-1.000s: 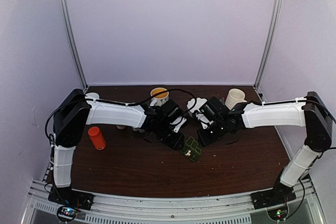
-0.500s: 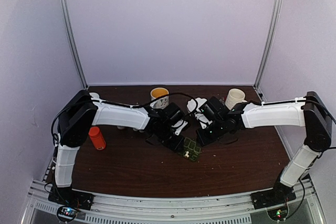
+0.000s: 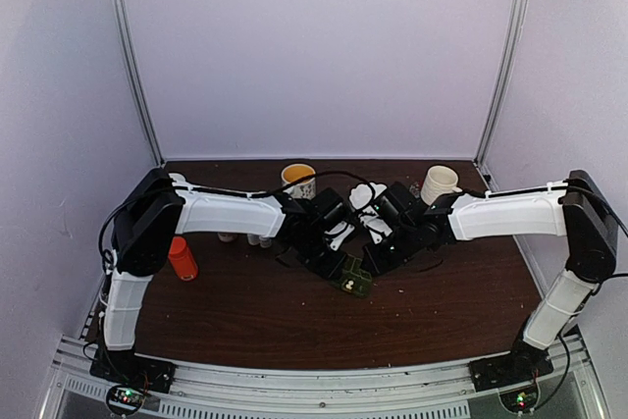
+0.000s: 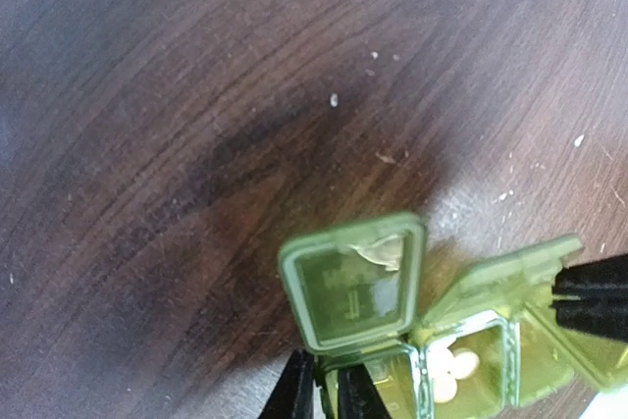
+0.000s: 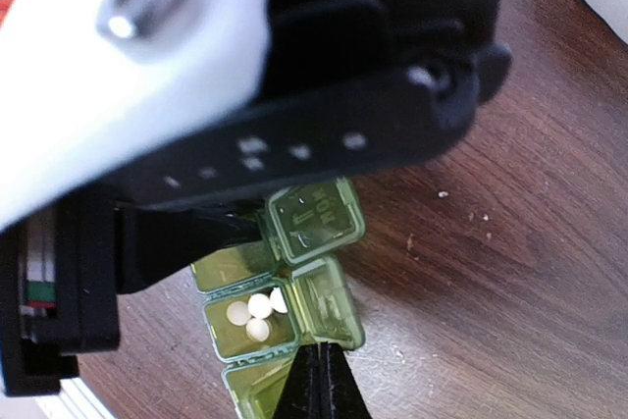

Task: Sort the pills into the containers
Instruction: Hold the pill container at the center of the board, then close the lid of the pill container in the compartment of the pill container.

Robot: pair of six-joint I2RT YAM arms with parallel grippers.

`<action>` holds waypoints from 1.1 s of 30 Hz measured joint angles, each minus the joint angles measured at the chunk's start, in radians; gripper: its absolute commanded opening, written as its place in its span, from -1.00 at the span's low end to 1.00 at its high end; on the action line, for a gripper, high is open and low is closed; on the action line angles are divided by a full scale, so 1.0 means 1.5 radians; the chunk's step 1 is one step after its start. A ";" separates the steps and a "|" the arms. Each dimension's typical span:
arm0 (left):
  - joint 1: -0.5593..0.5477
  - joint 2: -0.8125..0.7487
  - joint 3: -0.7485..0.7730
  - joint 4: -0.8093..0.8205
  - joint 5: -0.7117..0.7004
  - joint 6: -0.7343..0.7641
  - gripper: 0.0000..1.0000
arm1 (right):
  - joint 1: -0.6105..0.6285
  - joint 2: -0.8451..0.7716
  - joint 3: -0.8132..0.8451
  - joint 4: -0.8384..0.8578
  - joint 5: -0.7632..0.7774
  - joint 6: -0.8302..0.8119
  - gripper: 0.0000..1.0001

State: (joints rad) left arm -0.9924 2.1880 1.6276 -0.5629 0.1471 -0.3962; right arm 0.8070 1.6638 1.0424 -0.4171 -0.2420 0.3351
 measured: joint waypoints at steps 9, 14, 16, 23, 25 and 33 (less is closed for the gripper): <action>-0.003 0.000 0.000 -0.011 -0.001 0.005 -0.85 | -0.002 0.000 -0.008 0.016 -0.004 0.003 -1.00; -0.004 0.000 0.000 -0.013 -0.009 0.009 -0.85 | -0.014 -0.011 -0.025 0.022 -0.005 0.003 -1.00; -0.006 0.000 0.000 -0.016 -0.012 0.009 -0.85 | -0.015 -0.020 -0.038 0.026 -0.018 0.004 -1.00; -0.013 0.000 0.003 -0.029 -0.034 0.014 -0.86 | -0.015 -0.046 -0.093 0.051 -0.063 0.011 -1.00; -0.015 0.000 0.004 -0.030 -0.041 0.017 -0.86 | -0.016 -0.050 -0.097 0.050 -0.059 0.014 -1.00; -0.033 0.000 0.004 -0.030 -0.065 0.026 -0.86 | -0.024 -0.035 -0.096 0.069 -0.035 0.029 -1.00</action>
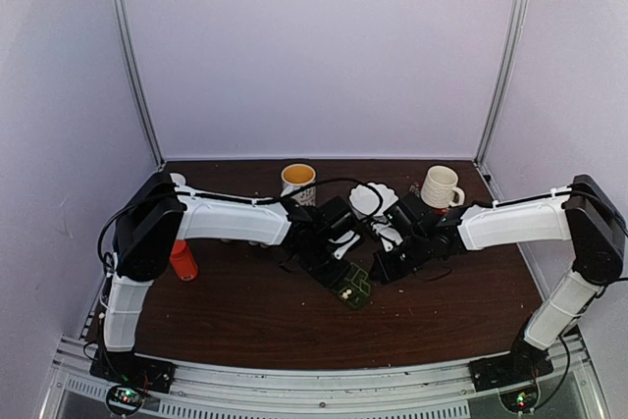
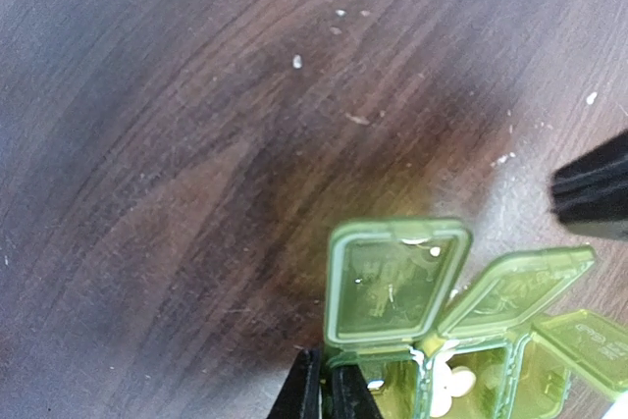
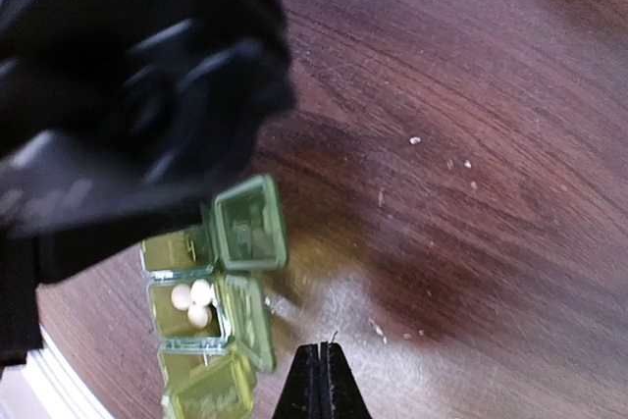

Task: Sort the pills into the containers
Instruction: Close the lid of the pill container in the compartment of the pill container.

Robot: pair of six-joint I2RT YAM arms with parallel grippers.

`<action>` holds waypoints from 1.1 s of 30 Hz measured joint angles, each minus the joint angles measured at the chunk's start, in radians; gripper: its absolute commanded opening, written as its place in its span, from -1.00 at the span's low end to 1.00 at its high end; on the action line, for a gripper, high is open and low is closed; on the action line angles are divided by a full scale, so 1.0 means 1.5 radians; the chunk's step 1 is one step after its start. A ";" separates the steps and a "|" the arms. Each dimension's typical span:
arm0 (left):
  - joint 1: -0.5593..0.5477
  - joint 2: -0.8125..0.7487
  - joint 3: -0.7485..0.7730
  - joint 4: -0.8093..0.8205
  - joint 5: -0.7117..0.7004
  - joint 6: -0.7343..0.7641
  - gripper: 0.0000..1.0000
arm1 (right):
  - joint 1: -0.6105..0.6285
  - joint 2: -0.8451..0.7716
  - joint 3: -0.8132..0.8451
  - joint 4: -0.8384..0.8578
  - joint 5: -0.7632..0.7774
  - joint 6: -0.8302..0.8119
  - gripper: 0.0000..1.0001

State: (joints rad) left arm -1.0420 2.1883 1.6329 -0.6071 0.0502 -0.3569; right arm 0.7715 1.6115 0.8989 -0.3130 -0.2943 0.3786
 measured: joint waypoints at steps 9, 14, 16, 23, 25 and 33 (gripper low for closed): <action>0.000 0.000 0.000 0.000 -0.006 -0.003 -0.85 | -0.003 0.024 -0.002 0.088 -0.117 0.029 -1.00; -0.001 0.001 0.000 0.003 -0.002 -0.009 -0.79 | -0.003 0.018 -0.030 0.127 -0.155 0.039 -1.00; -0.001 0.002 0.000 0.003 -0.001 -0.013 -0.77 | -0.003 0.018 -0.035 0.129 -0.162 0.042 -1.00; -0.001 0.008 0.000 0.005 0.007 -0.031 -0.72 | -0.003 0.018 -0.036 0.131 -0.172 0.044 -1.00; -0.001 0.008 0.000 0.005 0.009 -0.037 -0.72 | -0.002 0.018 -0.036 0.132 -0.173 0.044 -1.00; 0.000 0.008 -0.002 0.021 0.021 -0.065 -0.64 | 0.002 0.022 -0.037 0.142 -0.185 0.052 -1.00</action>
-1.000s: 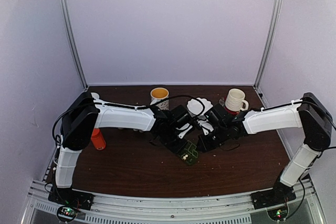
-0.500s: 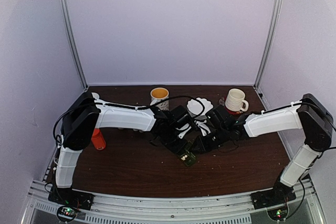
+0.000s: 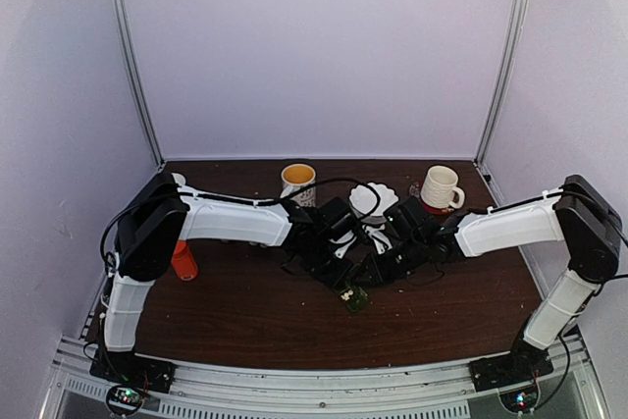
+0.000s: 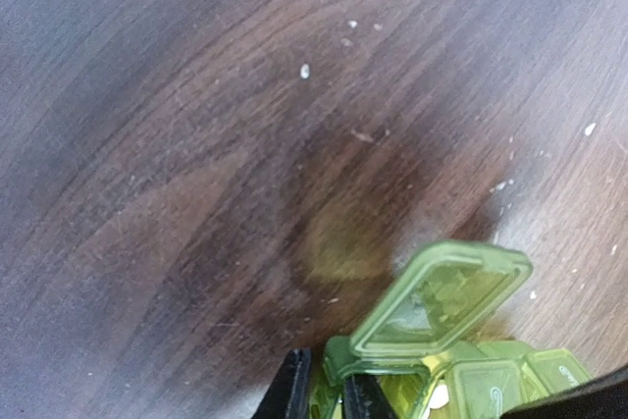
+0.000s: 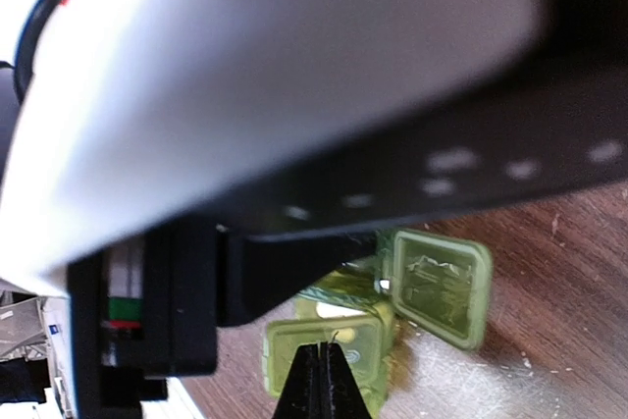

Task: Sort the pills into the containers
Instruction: Close the lid of the pill container in the compartment of the pill container.

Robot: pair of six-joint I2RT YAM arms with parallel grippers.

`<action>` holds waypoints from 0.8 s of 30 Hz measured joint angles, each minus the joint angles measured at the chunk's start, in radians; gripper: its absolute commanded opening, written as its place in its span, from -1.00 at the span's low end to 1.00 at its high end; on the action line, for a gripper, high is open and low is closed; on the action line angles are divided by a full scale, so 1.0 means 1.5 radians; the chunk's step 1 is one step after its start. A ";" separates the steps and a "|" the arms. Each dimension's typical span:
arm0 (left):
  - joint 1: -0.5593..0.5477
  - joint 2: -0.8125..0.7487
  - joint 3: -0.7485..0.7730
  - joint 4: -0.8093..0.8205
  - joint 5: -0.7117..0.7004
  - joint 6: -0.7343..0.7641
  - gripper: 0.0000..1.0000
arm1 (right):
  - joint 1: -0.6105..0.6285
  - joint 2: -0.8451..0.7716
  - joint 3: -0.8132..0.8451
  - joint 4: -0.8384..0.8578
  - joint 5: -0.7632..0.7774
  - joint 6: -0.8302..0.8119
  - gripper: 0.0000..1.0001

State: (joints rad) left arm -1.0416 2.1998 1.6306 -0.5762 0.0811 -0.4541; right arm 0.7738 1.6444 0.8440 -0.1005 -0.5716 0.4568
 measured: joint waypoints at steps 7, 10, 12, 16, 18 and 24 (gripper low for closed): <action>0.007 -0.009 -0.032 0.058 0.022 -0.032 -0.54 | 0.001 0.000 -0.005 0.019 -0.011 0.025 -1.00; 0.011 -0.014 -0.045 0.079 0.031 -0.043 -0.52 | 0.001 0.000 -0.005 0.019 -0.011 0.030 -1.00; 0.013 -0.018 -0.054 0.090 0.036 -0.049 -0.52 | 0.001 0.000 -0.008 0.020 -0.011 0.032 -1.00; 0.016 -0.024 -0.068 0.107 0.039 -0.061 -0.50 | 0.002 0.000 -0.014 0.025 -0.015 0.035 -1.00; 0.016 -0.028 -0.075 0.112 0.039 -0.066 -0.47 | 0.004 0.000 -0.018 0.027 -0.016 0.040 -1.00; 0.019 -0.053 -0.096 0.121 0.038 -0.076 -0.43 | 0.004 0.000 -0.025 0.029 -0.018 0.048 -1.00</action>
State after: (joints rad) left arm -1.0138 2.1204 1.4868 -0.3946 0.1379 -0.5682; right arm 0.7803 1.6444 0.8066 -0.0574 -0.5987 0.5282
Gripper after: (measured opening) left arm 0.277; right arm 0.004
